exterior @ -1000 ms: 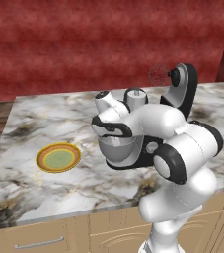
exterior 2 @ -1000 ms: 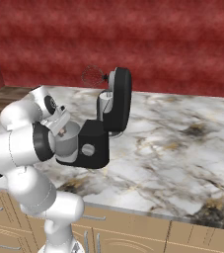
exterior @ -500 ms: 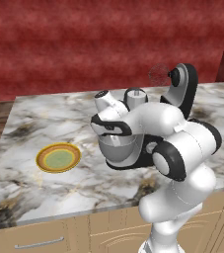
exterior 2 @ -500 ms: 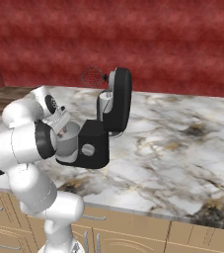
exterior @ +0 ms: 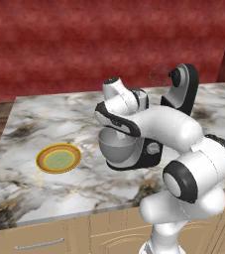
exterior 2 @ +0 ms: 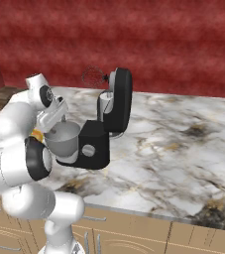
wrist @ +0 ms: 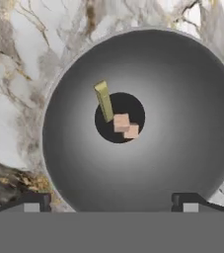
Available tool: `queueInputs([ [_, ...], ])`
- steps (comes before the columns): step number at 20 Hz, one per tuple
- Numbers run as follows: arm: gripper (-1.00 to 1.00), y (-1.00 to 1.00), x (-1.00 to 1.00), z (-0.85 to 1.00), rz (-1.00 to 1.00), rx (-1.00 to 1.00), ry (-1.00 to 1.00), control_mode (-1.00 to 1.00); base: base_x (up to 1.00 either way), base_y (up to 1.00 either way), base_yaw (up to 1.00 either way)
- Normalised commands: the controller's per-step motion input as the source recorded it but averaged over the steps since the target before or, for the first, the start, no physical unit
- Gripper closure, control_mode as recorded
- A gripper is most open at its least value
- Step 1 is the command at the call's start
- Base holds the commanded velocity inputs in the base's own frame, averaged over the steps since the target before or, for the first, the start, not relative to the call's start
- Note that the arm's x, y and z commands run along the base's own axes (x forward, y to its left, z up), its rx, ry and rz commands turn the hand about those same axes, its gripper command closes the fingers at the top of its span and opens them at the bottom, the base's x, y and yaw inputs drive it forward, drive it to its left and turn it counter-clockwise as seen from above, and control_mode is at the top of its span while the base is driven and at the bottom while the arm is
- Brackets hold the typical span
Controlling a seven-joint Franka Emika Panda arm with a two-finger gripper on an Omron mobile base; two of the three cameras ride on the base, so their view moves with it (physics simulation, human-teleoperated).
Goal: Add butter and sugar cubes to the stand mixer bowl and then turn on the stand mixer to begin making frosting.
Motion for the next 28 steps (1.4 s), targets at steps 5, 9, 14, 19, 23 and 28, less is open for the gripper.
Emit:
queueInputs([
  [5,-1.00,-0.23,-0.95,0.98,0.00,0.16,-0.20,-1.00,0.00,0.00,0.00],
  [9,-1.00,-0.45,-1.00,0.56,-0.02,0.20,-0.09,-1.00,0.00,0.00,0.00],
  [14,-1.00,-0.65,-0.98,0.56,-0.03,0.22,-0.10,-1.00,0.00,0.00,0.00],
  [19,-1.00,-0.93,-0.29,0.63,0.00,0.23,-0.14,-1.00,0.00,0.00,0.00],
  [23,-1.00,-1.00,0.04,0.49,0.00,0.24,-0.15,-1.00,0.00,0.00,0.00],
  [28,-1.00,-0.97,0.21,0.18,0.01,0.22,-0.25,-1.00,0.00,0.00,0.00],
])
